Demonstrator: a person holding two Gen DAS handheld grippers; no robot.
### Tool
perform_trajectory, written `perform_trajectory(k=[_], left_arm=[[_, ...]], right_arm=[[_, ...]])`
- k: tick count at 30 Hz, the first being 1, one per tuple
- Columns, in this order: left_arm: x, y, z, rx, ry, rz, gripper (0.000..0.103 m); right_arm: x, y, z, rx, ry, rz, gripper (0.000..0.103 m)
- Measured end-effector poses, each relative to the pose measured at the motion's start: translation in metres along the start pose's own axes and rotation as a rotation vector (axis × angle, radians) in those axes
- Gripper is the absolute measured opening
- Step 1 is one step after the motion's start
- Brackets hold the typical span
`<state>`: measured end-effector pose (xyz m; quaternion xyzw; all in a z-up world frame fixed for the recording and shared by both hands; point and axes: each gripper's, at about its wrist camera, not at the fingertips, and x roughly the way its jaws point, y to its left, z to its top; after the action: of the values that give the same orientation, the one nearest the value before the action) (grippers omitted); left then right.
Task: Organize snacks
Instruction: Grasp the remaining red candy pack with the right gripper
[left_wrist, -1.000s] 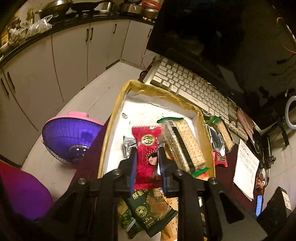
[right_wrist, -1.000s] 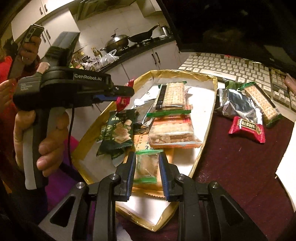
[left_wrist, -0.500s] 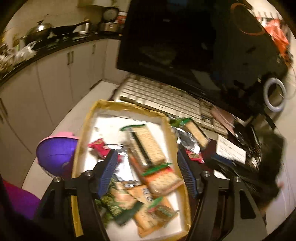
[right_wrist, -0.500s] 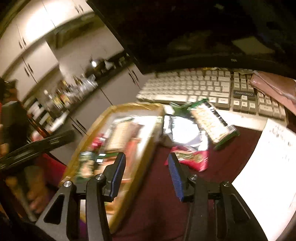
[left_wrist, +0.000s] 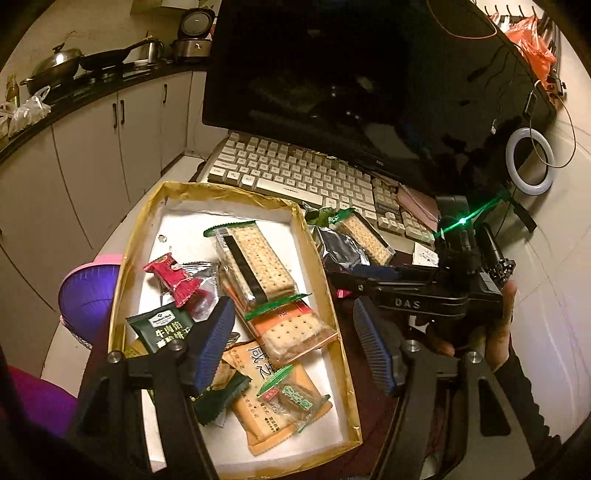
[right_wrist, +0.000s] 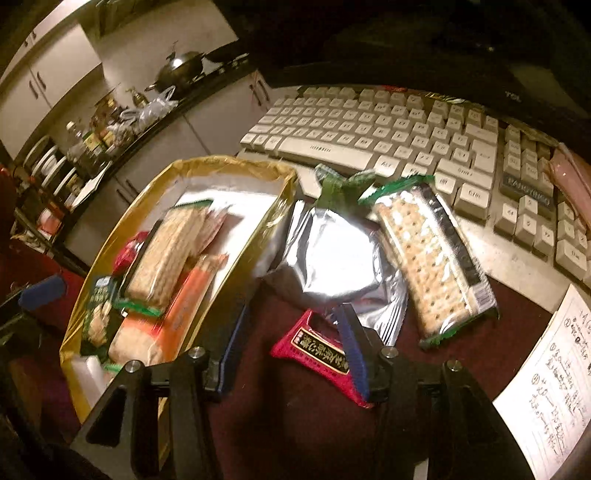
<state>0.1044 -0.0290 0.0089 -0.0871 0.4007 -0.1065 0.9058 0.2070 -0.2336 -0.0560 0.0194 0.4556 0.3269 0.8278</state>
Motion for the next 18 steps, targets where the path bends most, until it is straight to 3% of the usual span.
perform_trajectory(k=[7, 13, 18], left_arm=[[0.002, -0.002, -0.001, 0.006, 0.004, -0.01, 0.067], [0.003, -0.003, -0.002, 0.005, 0.008, -0.012, 0.067], [0.003, -0.002, -0.003, 0.0, 0.012, -0.007, 0.067]], right_arm=[[-0.003, 0.008, -0.022, -0.046, 0.061, -0.013, 0.05], [-0.006, 0.012, -0.031, -0.056, 0.038, -0.052, 0.049], [-0.008, 0.014, -0.036, -0.054, 0.025, -0.073, 0.038]])
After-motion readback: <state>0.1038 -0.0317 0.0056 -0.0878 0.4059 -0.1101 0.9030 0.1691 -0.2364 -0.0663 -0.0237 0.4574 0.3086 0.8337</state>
